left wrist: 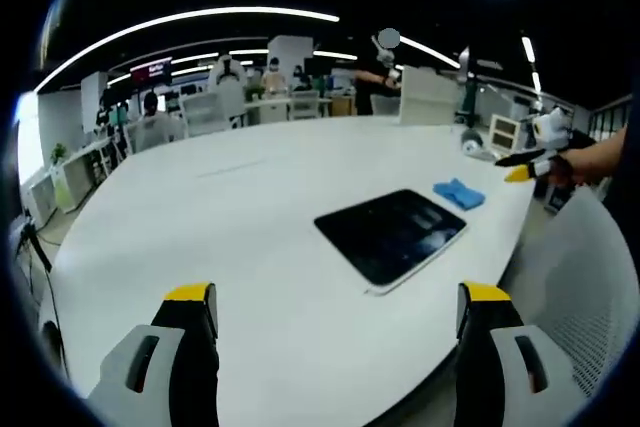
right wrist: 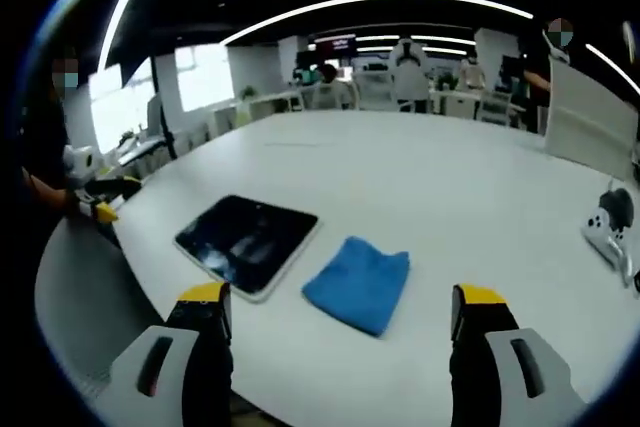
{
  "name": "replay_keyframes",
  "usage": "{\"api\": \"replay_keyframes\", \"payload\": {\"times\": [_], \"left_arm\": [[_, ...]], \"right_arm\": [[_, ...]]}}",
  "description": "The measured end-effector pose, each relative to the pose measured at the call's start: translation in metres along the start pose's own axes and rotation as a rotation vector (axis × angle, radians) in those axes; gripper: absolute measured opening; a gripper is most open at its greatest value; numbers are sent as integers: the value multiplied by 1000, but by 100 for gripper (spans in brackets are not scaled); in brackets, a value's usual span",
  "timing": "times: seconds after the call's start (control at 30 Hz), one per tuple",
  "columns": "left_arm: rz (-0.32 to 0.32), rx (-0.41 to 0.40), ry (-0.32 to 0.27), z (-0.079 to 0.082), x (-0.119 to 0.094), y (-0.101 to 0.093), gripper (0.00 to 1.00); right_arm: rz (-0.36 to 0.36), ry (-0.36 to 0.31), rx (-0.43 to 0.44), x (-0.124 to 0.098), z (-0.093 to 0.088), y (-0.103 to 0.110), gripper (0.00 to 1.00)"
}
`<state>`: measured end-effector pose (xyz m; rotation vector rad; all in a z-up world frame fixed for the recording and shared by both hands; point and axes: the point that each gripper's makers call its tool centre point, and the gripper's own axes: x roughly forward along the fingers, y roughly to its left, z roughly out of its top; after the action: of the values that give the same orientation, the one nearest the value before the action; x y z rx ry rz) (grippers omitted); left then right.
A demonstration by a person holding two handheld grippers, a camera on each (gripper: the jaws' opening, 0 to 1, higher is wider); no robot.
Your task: Wipe the mirror surface with the cleaning cloth until all visible marks leave the cleaned area.
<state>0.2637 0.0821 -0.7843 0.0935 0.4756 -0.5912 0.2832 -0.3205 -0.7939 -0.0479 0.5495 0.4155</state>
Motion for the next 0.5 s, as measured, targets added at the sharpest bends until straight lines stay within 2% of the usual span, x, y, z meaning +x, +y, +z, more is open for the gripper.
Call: {"api": "replay_keyframes", "payload": {"times": [0.13, 0.23, 0.33, 0.4, 0.5], "left_arm": [[6, -6, 2, 0, 0, 1, 100], [4, -3, 0, 0, 0, 0, 100], [0, -5, -1, 0, 0, -1, 100], [-2, -5, -2, 0, 1, -1, 100], [-5, -3, -2, 1, 1, -3, 100]], "right_arm": [[7, 8, -30, 4, 2, 4, 90], [-7, -5, 14, 4, 4, 1, 91], [-18, -24, 8, 2, 5, -1, 91], [-25, 11, 23, 0, 0, -2, 91], [-19, -9, 36, -3, 0, -2, 92]]}}
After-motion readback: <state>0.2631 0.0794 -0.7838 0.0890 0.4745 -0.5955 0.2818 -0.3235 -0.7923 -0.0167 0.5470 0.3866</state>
